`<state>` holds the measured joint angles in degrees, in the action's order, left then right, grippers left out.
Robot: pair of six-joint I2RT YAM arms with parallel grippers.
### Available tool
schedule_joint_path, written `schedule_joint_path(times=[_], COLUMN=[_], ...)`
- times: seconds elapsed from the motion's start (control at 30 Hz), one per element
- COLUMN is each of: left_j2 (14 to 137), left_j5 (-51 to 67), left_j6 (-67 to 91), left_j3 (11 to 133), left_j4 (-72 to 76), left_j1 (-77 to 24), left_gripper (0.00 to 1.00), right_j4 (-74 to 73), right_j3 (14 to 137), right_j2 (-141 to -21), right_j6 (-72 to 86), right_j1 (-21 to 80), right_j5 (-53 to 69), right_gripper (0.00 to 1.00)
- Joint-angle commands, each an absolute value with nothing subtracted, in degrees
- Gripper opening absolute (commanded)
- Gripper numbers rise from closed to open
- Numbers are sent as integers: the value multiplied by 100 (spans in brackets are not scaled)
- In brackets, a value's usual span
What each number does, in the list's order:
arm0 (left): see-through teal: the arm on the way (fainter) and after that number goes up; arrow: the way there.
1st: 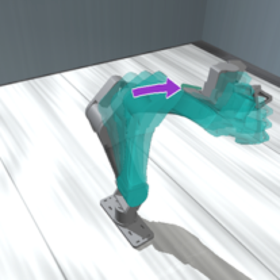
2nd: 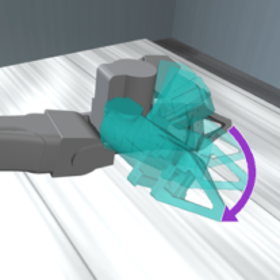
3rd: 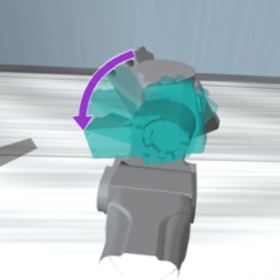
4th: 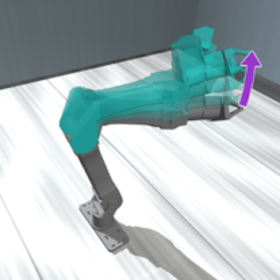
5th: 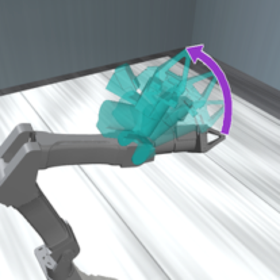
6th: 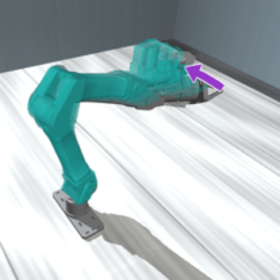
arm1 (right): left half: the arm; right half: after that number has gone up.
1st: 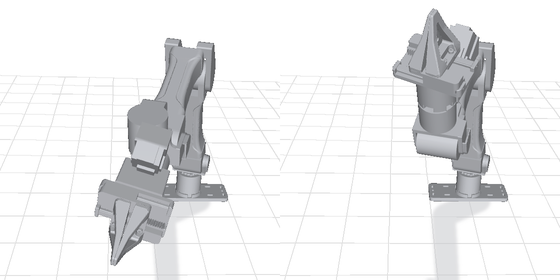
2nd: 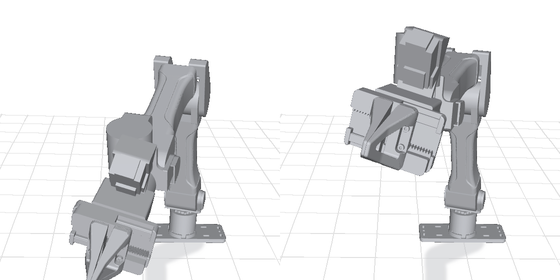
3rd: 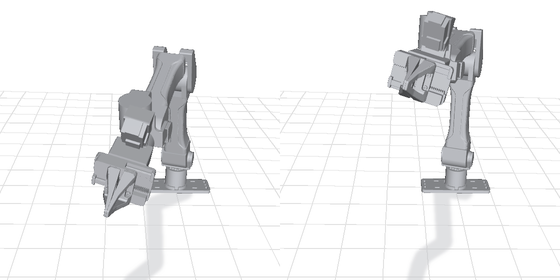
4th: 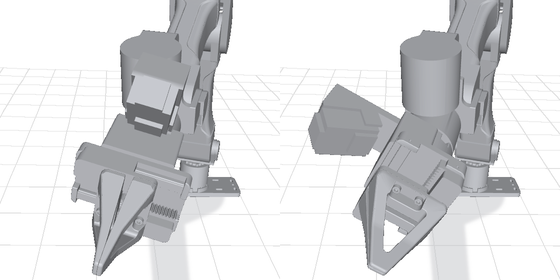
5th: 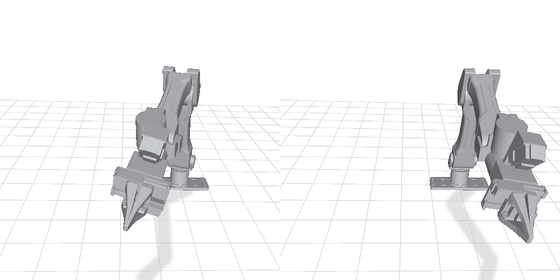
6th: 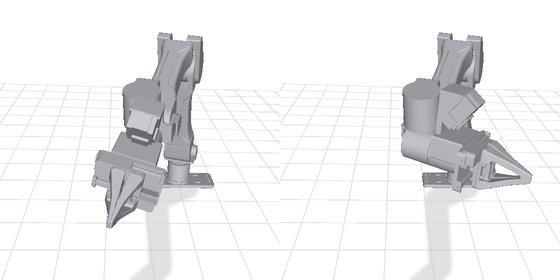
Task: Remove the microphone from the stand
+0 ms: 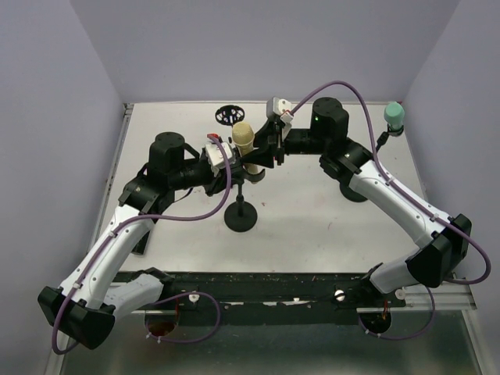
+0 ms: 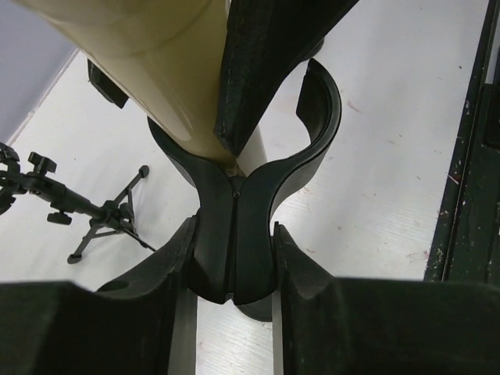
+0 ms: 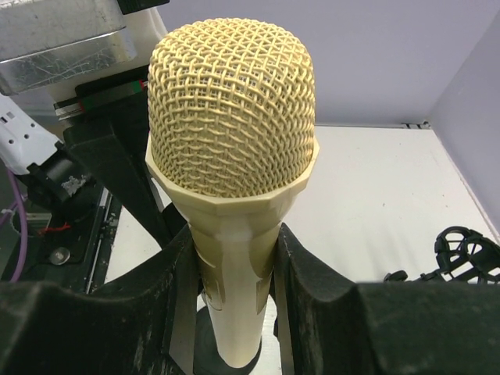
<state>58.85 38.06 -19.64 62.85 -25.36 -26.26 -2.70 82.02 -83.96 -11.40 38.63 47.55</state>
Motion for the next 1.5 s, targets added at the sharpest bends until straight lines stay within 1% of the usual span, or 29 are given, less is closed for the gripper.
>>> schedule_joint_path(times=[0.0,0.13,0.33,0.5,0.73,1.0,1.03,1.07,1.17,1.2,1.37,1.4,1.47], left_j2=[6020,6231,6819,7452,8270,8727,8797,8850,8886,8886,8728,8641,8439], left_j5=[4166,4297,4535,4544,4579,4403,4395,4395,4211,4158,4096,4096,4017], left_j6=[-2101,-1961,-1179,-809,-597,-966,-1010,-1072,-1239,-1239,-1178,-1169,-1187], left_j3=[6556,6688,7021,7496,8340,8789,8815,8842,8824,8824,8868,8851,8754], left_j4=[-2663,-2541,-1820,-1091,-703,-773,-826,-870,-923,-923,-1019,-1028,-967], left_j1=[-2646,-2645,-2637,-2646,-2663,-2760,-2751,-2760,-2830,-2847,-2856,-2856,-2856], left_gripper=[11,5,0,0,0,0,2,8,34,41,67,76,87], right_j4=[-141,-141,-342,-378,-158,-141,-97,-62,184,193,246,246,237], right_j3=[8200,8559,9956,10564,10389,9915,9853,9818,9721,9738,9765,9782,9817], right_j2=[-8385,-8385,-8630,-8692,-8473,-8192,-8174,-8165,-8182,-8200,-8235,-8235,-8244], right_j6=[-1038,-687,-615,-834,-1344,-1450,-1450,-1441,-1398,-1380,-1362,-1362,-1319], right_j1=[3885,3885,3753,3621,3472,3393,3384,3384,3375,3375,3357,3349,3349], right_j5=[4422,3834,3314,2638,1460,1266,1274,1257,1169,1125,1046,1037,1046], right_gripper=[1,1,1,1,1,1,1,1,1,1,1,1,1])
